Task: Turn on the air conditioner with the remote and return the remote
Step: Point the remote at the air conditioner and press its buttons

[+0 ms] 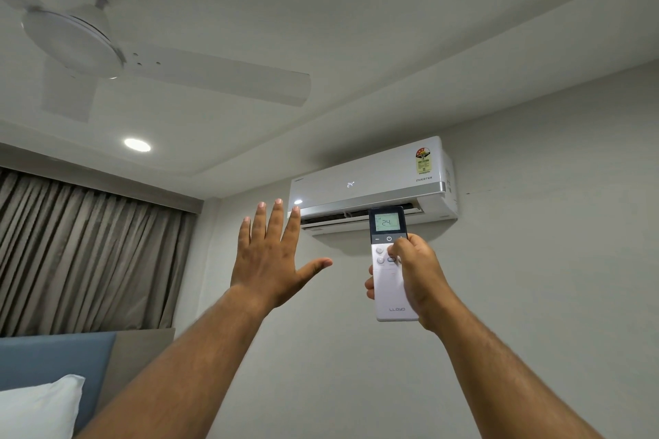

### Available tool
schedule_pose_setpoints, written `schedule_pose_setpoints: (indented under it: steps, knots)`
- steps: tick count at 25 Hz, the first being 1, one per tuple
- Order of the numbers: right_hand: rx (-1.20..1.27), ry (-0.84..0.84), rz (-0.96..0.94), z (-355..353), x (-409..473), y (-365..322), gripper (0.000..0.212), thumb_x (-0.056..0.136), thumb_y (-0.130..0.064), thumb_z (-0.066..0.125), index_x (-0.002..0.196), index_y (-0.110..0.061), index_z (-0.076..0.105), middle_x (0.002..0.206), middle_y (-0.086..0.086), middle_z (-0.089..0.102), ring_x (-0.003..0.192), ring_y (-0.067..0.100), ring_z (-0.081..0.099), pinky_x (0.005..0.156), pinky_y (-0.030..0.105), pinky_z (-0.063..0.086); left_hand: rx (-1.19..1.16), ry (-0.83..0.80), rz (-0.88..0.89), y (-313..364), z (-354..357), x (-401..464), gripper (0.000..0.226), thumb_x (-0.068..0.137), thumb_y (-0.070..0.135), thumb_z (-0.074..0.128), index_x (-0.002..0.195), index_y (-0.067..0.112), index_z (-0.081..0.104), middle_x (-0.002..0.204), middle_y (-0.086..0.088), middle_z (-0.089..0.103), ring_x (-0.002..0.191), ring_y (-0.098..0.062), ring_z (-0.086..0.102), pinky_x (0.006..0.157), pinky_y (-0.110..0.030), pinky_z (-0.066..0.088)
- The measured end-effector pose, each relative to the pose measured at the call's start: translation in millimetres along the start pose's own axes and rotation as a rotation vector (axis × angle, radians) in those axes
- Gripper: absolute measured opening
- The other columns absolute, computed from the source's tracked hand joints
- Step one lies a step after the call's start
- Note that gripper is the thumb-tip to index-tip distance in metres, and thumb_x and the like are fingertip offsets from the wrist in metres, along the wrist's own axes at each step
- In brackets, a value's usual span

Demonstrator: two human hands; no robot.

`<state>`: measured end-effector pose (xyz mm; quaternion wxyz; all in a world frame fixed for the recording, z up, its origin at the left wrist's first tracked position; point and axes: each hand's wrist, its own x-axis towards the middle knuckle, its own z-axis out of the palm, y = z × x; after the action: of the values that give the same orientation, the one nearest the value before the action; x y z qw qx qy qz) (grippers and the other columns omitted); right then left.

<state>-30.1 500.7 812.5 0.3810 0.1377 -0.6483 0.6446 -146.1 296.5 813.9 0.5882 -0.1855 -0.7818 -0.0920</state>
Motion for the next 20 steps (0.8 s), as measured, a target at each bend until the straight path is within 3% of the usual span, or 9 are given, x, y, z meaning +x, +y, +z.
schedule_pose_setpoints:
  steps: [7, 20]
  knots:
    - [0.001, -0.005, 0.005, 3, -4, -2, 0.008, 0.092, -0.012, 0.044, 0.094, -0.009, 0.051, 0.082, 0.027, 0.061, 0.047, 0.033, 0.066, 0.048, 0.039, 0.057, 0.043, 0.015, -0.034, -3, -7, -4, 0.101, 0.069, 0.092, -0.003, 0.144, 0.027, -0.022, 0.165, -0.01, -0.007, 0.149, -0.035, -0.012, 0.112, -0.059, -0.014]
    - [0.008, -0.013, 0.003, 9, -7, -3, 0.007, 0.092, -0.011, 0.043, 0.094, -0.009, 0.05, 0.081, 0.027, 0.061, 0.045, 0.032, 0.066, 0.047, 0.038, 0.057, 0.045, 0.046, -0.047, -11, -5, -4, 0.101, 0.069, 0.093, -0.002, 0.145, 0.028, -0.018, 0.165, -0.01, -0.003, 0.15, -0.035, -0.009, 0.112, -0.059, -0.014]
